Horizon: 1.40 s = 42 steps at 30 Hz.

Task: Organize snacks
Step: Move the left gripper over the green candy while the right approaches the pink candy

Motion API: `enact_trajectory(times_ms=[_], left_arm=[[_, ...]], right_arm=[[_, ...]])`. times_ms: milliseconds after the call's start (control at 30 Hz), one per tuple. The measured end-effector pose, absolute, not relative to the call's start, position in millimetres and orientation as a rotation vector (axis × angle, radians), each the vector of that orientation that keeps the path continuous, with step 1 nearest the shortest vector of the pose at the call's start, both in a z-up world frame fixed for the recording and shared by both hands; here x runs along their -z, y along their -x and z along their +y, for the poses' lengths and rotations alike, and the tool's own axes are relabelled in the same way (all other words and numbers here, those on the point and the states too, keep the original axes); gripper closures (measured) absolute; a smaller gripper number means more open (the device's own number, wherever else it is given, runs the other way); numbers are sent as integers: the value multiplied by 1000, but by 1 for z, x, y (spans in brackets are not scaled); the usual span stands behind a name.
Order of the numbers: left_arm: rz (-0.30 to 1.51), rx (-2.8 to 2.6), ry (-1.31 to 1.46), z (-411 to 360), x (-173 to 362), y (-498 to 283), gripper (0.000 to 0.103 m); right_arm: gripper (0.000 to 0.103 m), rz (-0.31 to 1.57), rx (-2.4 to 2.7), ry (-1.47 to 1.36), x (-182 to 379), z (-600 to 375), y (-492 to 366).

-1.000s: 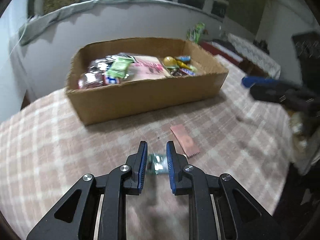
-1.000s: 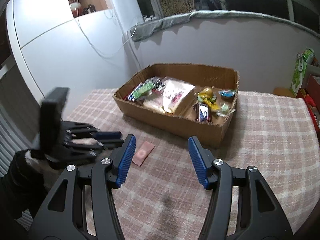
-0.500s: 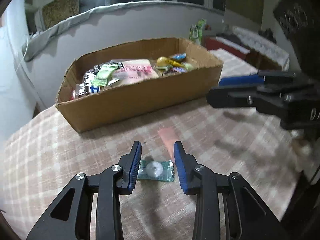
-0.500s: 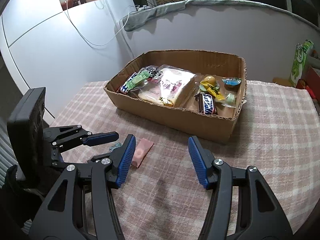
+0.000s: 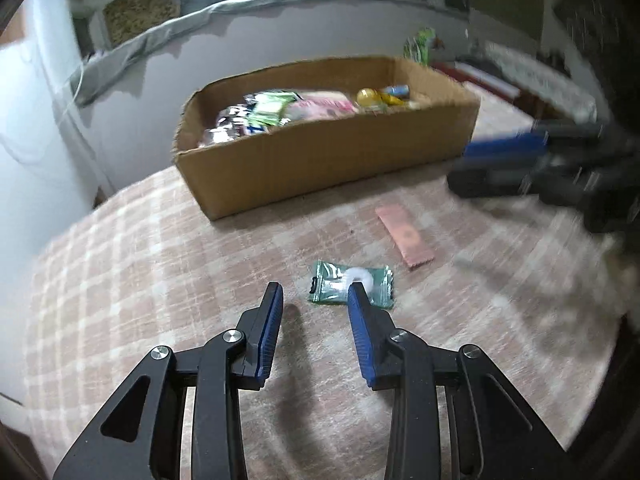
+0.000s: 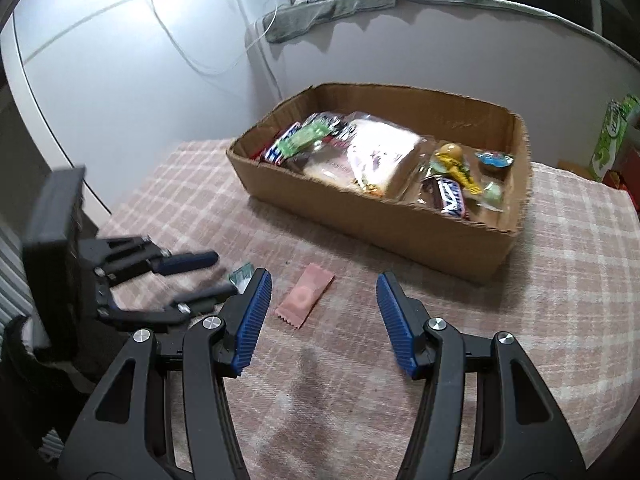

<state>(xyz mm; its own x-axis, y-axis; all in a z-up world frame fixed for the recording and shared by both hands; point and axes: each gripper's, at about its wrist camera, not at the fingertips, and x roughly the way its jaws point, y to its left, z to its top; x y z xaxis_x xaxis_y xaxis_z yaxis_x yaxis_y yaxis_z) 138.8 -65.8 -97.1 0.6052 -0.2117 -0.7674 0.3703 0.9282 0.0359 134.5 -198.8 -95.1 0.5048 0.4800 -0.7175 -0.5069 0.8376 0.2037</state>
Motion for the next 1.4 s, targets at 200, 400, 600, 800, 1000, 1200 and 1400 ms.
enact_trajectory(times_ms=[200, 400, 600, 800, 1000, 1200, 1400], left_arm=[[870, 376, -4, -56, 84, -150, 71], [947, 411, 72, -55, 106, -135, 71], [954, 416, 160, -51, 107, -137, 71], [962, 424, 153, -53, 106, -149, 71], [975, 437, 118, -58, 105, -163, 71], [988, 436, 66, -76, 106, -175, 71], [965, 399, 29, -90, 103, -180, 71]], right_arm=[[45, 951, -561, -39, 106, -205, -154], [52, 1030, -576, -57, 113, -209, -159], [53, 1094, -569, -24, 121, -185, -170], [56, 1083, -524, 107, 126, -159, -173], [65, 1071, -503, 299, 127, -154, -164], [65, 1081, -483, 265, 127, -182, -164], [65, 1073, -499, 170, 126, -211, -157]])
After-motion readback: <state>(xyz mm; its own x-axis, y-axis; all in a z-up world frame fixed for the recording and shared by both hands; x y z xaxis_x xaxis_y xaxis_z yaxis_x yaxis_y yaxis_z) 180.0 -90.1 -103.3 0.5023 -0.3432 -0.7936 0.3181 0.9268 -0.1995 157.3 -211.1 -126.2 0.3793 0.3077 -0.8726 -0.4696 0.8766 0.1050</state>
